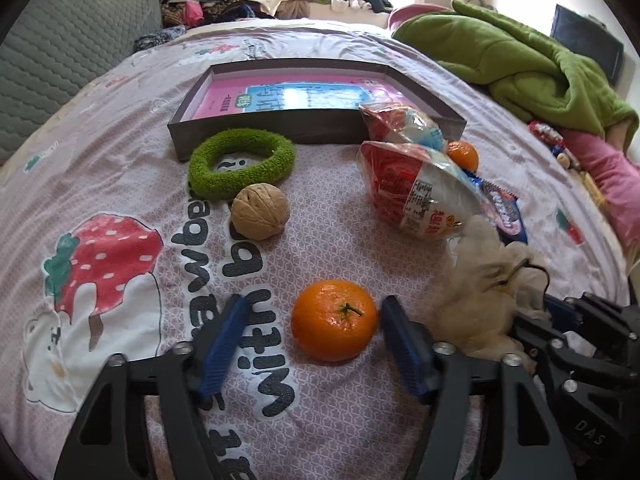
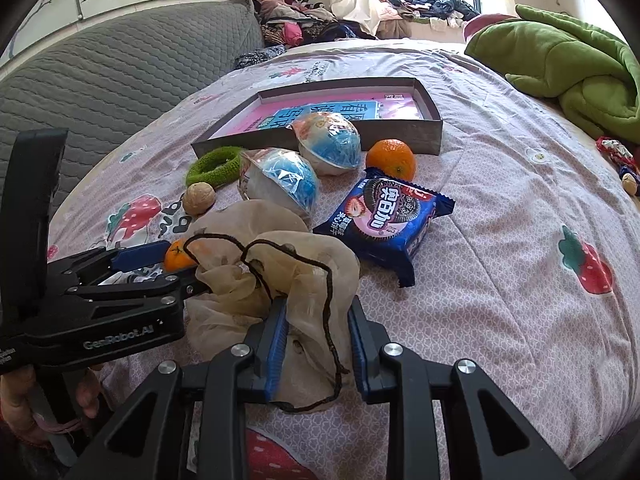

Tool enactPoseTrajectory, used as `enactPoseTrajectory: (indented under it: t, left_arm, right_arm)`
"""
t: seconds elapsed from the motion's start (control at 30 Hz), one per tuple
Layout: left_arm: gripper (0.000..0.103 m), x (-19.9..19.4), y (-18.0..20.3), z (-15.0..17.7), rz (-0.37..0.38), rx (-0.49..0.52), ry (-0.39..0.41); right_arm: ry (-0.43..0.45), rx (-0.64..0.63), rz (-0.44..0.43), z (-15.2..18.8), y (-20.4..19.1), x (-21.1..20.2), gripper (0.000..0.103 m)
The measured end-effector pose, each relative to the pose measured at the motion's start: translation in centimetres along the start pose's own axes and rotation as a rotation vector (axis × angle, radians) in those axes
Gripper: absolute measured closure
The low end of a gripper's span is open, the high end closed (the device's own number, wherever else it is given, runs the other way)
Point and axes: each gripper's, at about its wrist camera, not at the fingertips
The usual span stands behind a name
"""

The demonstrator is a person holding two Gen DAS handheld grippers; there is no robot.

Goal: Organize objects
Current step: 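Close the right gripper on the mesh bag while the left gripper closes on the orange, then carry the orange in the left gripper over the tray while the right gripper carries the bag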

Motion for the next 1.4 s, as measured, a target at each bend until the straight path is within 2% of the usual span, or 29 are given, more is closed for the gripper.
enactPoseTrajectory:
  t: [0.13,0.37,0.6,0.97,1.4]
  left_arm:
    - [0.063,-0.4,-0.2,0.1,0.042,-0.015,0.005]
    - [0.064,-1.0,-0.2,0.5,0.046,-0.005,0.018]
    - [0.064,-2.0,0.0,0.8,0.047,0.002,0.037]
    - [0.064,-4.5,0.3,0.5,0.04,0.022,0.112]
    - [0.064,-6.8,0.3,-2.6,0.03,0.033,0.191]
  right_arm:
    - [0.002,0.001,-0.001,0.0,0.1,-0.1,0.078]
    - [0.036,-0.019,0.006,0.0,-0.1,-1.0,0.084]
    - [0.07,-0.029,0.008,-0.1,-0.2,-1.9,0.086]
    - [0.136,-0.036,0.005,-0.5,-0.5,-3.8,0.086]
    - [0.214,-0.059,0.008,-3.5,-0.5,-5.6,0.087]
Point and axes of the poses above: each gripper's, at about its wrist camera, not at the fingertips, and x roughly the way its jaws point, y to its right, z to its underside, and after that the axes turned 5 degrees about -y, right-handed
